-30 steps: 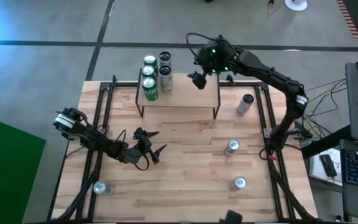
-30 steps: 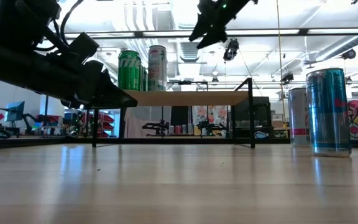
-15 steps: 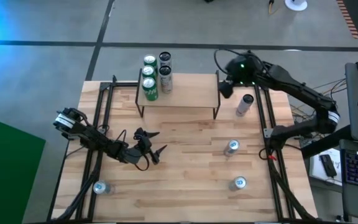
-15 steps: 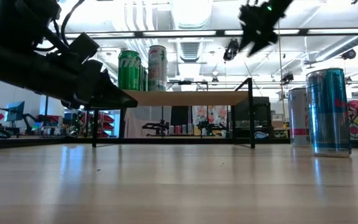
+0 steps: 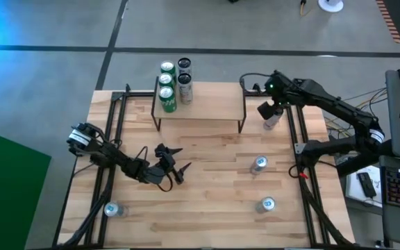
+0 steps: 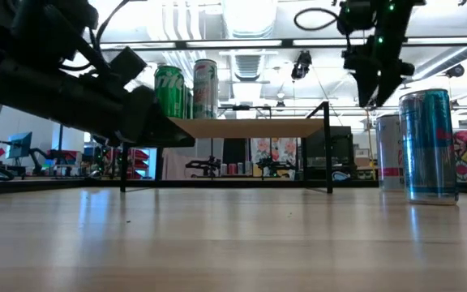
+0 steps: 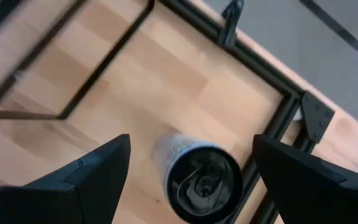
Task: Place canned beverage on shelf
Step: Put the white soda can on the shelf aligned with other white soda cans
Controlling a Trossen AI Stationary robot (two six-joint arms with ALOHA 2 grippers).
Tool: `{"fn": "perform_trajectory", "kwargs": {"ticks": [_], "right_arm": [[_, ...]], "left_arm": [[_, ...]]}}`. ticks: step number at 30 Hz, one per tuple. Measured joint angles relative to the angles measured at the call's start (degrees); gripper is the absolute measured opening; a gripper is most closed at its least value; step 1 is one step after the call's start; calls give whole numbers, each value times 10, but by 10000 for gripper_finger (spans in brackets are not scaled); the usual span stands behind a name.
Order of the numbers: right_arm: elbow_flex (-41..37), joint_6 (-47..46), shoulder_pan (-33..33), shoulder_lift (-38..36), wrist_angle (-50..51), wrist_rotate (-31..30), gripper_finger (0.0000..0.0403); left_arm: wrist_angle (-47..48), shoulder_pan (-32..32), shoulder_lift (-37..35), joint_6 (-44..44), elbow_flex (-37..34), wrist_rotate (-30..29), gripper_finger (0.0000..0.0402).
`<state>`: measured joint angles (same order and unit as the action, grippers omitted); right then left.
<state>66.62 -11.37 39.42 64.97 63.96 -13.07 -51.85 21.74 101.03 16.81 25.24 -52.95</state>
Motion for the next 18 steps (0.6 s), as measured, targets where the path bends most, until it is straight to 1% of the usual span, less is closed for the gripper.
{"fn": "perform_trajectory", "kwargs": {"ticks": [6,9,12,18], "right_arm": [[-42,-8,10,-2,1,0,327],[-62,-13,9,-5,4,1,327],[-82,-22,10,-11,6,15,327],[-115,-23,13,-16,5,20,327]], "left_arm": [[45,0,30,-15,42,47,339],[71,0,39,-13,66,47,339],[93,0,39,-13,82,46,339],[100,0,39,-13,88,45,339]]}}
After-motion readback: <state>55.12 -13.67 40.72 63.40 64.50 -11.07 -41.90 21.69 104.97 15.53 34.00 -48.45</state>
